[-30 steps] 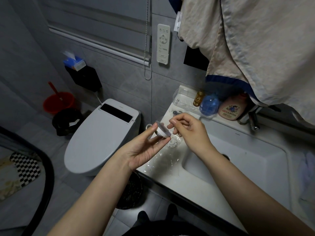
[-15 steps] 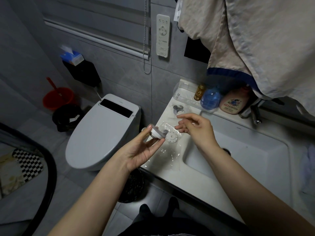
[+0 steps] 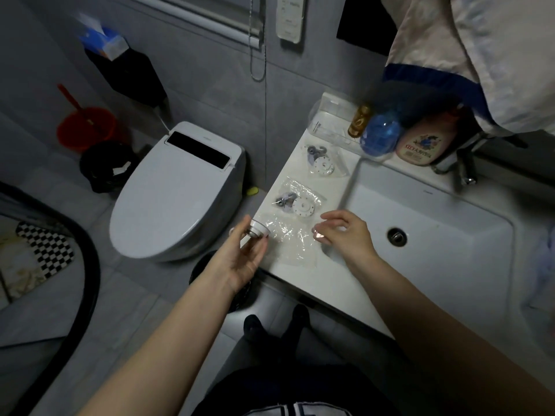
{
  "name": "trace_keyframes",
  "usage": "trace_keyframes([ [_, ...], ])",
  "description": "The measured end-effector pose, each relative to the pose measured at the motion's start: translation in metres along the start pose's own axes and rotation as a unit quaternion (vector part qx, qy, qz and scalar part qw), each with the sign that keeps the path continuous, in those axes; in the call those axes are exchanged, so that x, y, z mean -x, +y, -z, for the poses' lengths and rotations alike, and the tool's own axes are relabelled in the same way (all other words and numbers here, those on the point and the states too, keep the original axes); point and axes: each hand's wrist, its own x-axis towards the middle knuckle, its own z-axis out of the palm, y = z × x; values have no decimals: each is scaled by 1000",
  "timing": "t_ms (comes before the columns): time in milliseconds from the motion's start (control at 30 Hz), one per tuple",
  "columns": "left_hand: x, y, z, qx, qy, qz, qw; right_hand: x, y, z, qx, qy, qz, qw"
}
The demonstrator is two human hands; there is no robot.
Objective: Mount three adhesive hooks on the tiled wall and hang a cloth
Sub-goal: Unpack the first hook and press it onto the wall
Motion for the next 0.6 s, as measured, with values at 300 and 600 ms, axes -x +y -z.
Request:
trace_keyframes([
  [300, -24, -8, -7, 2, 28, -133, 991, -18, 37, -5, 171, 47, 22, 984],
  [600, -42, -18, -2, -32, 32, -134, 990, -25, 49, -13, 348, 55, 56, 934],
])
